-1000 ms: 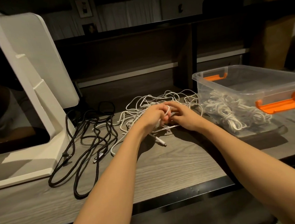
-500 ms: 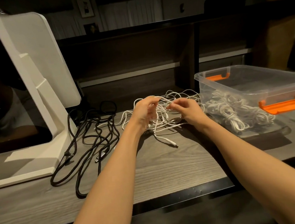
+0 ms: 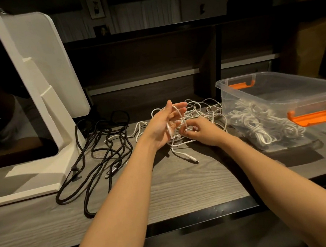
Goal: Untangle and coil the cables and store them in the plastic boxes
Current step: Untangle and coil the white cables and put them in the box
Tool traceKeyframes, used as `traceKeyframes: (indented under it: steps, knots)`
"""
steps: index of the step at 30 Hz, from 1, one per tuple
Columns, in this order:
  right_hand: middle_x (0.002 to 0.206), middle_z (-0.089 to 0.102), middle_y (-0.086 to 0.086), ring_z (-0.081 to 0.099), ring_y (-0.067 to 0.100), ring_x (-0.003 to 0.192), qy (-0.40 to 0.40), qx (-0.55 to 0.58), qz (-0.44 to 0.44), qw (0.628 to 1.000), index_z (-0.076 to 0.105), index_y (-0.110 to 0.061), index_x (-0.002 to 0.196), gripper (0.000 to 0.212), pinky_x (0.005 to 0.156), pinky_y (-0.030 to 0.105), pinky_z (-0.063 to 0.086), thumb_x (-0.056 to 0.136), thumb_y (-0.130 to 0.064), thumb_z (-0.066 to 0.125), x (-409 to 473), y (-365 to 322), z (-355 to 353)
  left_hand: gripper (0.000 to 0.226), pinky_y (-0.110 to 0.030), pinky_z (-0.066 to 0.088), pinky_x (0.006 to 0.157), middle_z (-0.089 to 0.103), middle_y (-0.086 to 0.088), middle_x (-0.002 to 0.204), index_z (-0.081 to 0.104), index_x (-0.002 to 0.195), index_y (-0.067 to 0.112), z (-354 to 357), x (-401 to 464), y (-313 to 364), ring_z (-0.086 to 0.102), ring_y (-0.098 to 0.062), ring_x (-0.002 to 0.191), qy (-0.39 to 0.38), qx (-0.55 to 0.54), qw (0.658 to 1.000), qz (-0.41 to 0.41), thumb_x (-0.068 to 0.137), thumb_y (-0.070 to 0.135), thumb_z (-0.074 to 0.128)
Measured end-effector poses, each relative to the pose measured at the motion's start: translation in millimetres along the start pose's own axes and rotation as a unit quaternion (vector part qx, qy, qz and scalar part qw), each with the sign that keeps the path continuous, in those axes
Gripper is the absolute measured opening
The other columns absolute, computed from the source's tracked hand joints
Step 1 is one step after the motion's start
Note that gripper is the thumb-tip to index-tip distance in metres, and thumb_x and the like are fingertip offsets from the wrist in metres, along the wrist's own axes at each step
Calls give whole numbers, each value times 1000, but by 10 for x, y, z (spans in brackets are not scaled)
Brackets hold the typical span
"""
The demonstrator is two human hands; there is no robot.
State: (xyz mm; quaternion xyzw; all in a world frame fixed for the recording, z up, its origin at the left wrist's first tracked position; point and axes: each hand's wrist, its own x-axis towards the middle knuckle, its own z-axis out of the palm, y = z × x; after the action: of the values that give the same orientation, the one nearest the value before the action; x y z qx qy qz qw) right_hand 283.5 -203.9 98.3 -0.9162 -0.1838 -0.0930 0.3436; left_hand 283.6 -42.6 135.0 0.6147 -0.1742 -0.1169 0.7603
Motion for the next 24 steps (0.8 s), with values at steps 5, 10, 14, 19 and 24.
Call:
traceKeyframes:
  steps: [5,10,14,19,24]
  knots:
    - [108,59,-2,44,22,109,162,-191,35,967,60,-22,104,16,76,34,40,89,-15,59,51,17,40,40,-33,55,78,59,-1,64,59,85,10,-4,-62,26,63,-13,64,-23,-135,990,-45,102,39,38]
    - [100,66,-2,44,19,93,271,-168,-20,948,68,-18,100,18,72,32,35,87,-7,62,71,40,69,44,-23,53,63,39,5,47,53,69,12,-33,-62,22,42,-6,41,-26,-182,978,-94,103,36,39]
    - [103,68,0,61,13,99,275,171,-6,946,68,-17,105,16,88,27,48,91,-14,63,79,44,-43,54,-17,38,51,32,5,47,43,62,15,-82,22,-41,30,-6,38,5,-246,961,-125,103,48,31]
    - [87,67,7,68,11,79,220,374,-8,901,62,-11,103,13,76,20,54,90,-13,63,-20,-102,-105,46,-21,40,47,34,1,63,39,73,15,1,51,-59,33,-10,49,43,-173,979,-104,105,44,23]
    - [74,50,0,55,8,70,142,345,3,928,50,-17,104,27,68,21,50,85,-3,65,7,-229,-68,48,-25,44,66,58,-7,84,56,92,10,61,62,-125,51,-14,74,27,-13,997,-77,105,45,26]
